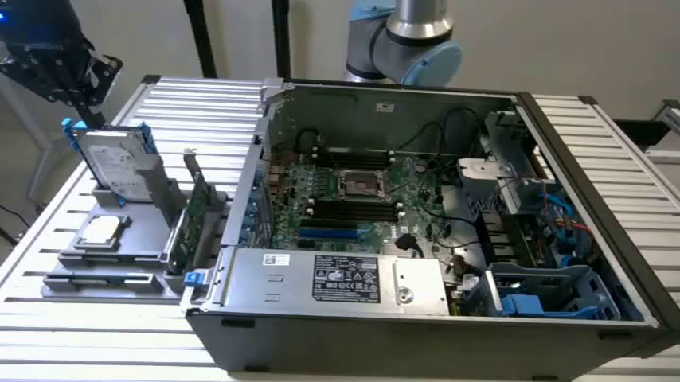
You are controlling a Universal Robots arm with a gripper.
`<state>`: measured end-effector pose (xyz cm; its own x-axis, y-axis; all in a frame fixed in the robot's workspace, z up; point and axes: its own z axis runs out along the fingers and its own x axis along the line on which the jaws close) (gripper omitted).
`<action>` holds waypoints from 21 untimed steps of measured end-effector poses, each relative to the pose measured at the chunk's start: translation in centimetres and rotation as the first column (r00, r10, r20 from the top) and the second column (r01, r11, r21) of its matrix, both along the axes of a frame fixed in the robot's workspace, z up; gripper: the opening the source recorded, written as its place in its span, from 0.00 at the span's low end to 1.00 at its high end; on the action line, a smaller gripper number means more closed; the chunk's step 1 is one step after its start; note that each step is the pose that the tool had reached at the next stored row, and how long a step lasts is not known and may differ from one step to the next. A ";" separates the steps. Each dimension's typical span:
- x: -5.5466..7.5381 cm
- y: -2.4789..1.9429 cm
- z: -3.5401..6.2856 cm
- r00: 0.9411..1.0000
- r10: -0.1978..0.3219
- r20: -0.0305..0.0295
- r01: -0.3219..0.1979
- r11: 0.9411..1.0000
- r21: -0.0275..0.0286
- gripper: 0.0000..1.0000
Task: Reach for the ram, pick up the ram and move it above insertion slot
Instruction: 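Reach for the ram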
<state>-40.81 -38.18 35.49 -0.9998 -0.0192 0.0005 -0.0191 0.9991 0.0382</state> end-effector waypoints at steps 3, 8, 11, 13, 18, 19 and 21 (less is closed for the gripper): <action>0.0 0.00 0.00 1.000 0.000 0.000 0.000 1.000 0.000 0.11; 0.0 0.00 0.00 1.000 0.000 0.000 0.000 1.000 0.000 0.11; 0.0 0.00 0.00 1.000 0.000 0.000 0.000 1.000 0.000 0.11; 0.0 0.00 0.00 1.000 0.000 0.000 0.000 1.000 0.000 0.11; 0.1 -1.11 0.02 1.000 0.000 0.000 0.000 1.000 0.000 0.11; 0.1 -1.45 0.03 1.000 0.000 0.000 0.000 1.000 0.000 0.11; 0.2 -2.12 0.04 1.000 0.000 0.000 0.000 1.000 0.000 0.11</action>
<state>-40.65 -40.30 35.53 -0.9998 -0.0192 0.0005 -0.0191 0.9991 0.0382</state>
